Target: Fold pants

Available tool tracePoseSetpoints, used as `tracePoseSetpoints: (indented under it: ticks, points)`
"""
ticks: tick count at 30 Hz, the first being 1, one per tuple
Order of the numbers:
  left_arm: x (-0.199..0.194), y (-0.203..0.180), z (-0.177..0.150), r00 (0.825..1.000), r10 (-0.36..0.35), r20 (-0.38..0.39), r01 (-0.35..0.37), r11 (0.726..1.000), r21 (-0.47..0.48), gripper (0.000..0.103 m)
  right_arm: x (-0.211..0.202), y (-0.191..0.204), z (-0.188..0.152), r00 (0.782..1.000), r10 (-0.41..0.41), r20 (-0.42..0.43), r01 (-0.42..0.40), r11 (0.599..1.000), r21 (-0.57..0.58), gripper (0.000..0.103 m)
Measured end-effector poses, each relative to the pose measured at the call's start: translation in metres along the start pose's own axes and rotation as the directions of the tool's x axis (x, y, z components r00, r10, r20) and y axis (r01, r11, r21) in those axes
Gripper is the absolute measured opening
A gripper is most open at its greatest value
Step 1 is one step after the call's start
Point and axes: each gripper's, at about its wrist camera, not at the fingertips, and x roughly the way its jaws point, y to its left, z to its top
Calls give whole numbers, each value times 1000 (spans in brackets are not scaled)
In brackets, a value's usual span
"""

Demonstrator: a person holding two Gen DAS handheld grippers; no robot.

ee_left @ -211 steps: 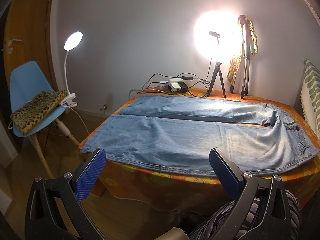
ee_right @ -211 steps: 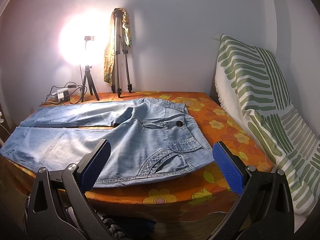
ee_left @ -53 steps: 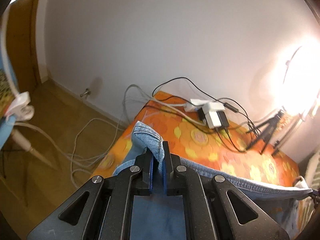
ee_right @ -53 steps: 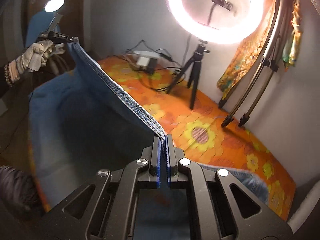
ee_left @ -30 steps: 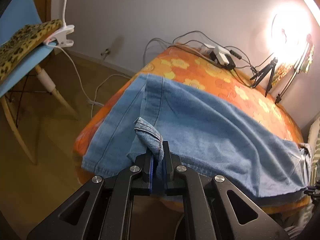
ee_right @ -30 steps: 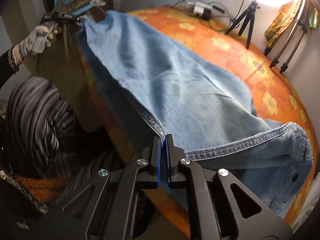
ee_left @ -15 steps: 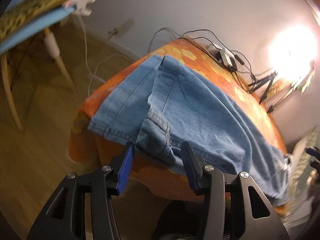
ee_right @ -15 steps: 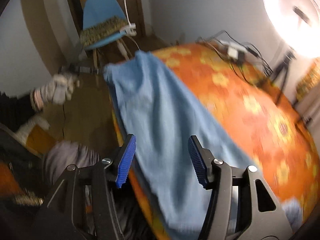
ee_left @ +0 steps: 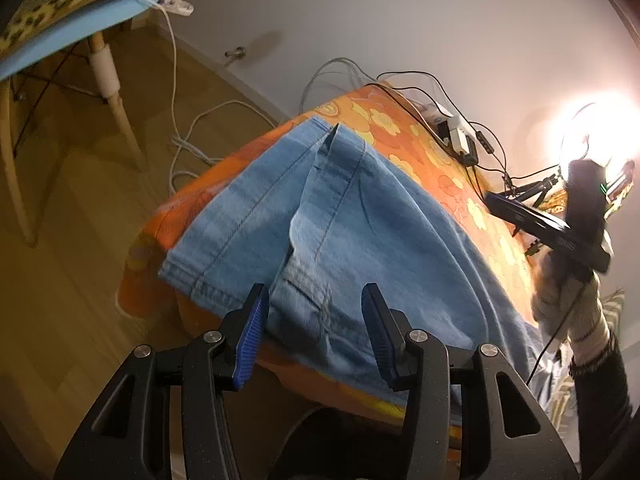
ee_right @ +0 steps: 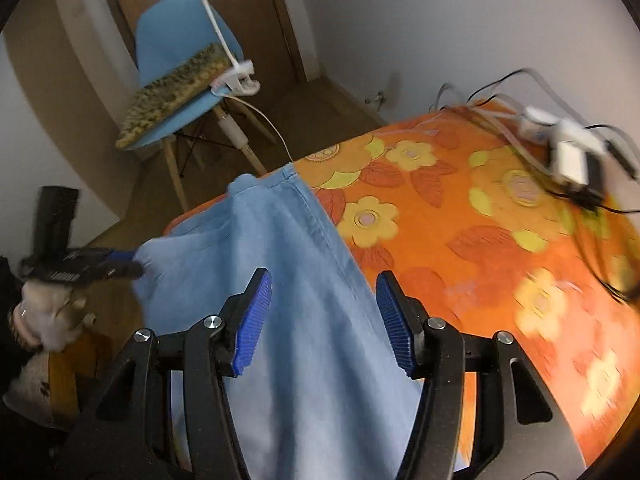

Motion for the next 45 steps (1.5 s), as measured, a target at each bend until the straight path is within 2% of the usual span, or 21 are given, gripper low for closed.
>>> tracePoseSetpoints:
  ticks: [2,4,5,6,8,14,16,22,25,29,32,34,35,37,39,42,43,45]
  points:
    - [1,-1,1,1000,23,9,-23,999,24,47,29,3,11,999,27,-18,-28,999,-27,57]
    - [1,-1,1,999,38,25,-39,999,37,42,50,8,20,998,56,-26,-58,997,-49,57]
    - [-1,-1,-1,999,38,38,-40,998,49,32,61,10,27,997,65,-30,-66,997,-51,57]
    - [-2,-2,-1,998,44,42,-46,997,61,16,71,13,32,997,74,-36,-76,996,-51,57]
    - [-3,-2,-4,997,62,45,-66,994,89,10,84,20,37,994,97,-46,-100,993,-66,57]
    - [-10,7,-16,995,95,24,-97,988,123,8,90,52,34,969,217,-115,-235,954,-186,55]
    - [-11,8,-16,995,94,19,-95,988,120,7,87,48,38,970,224,-95,-238,955,-177,55]
    - [-13,10,-26,996,92,-1,-91,988,125,6,89,7,57,963,267,-19,-267,964,-9,55]
    - [-8,11,-30,995,102,-18,-99,988,117,6,103,7,60,966,254,-47,-256,966,-29,55]
    - [-3,5,-29,992,124,-22,-120,982,147,5,127,24,63,958,264,-112,-273,959,-76,55]
    - [-7,6,-27,993,119,-17,-115,982,148,5,141,40,58,955,241,-172,-266,955,-134,49]
    - [-11,6,-25,994,113,-7,-111,983,145,5,143,51,52,951,231,-205,-268,947,-178,12]
    - [-14,5,-23,994,110,0,-108,983,147,5,140,57,50,959,196,-204,-240,946,-220,8]
    - [-21,0,-17,994,105,27,-108,980,167,4,124,65,49,977,147,-153,-185,943,-277,4]
    - [-29,-7,-10,992,106,69,-117,973,196,4,102,65,59,987,139,-82,-157,946,-285,4]
    - [-28,-11,3,990,97,107,-118,969,217,4,65,65,77,995,82,52,-63,955,-291,3]
    - [-23,-11,6,990,100,104,-121,967,223,4,57,66,82,995,46,87,-18,954,-300,3]
    - [-3,-3,9,990,125,57,-135,966,220,4,63,67,87,996,32,79,-7,954,-300,3]
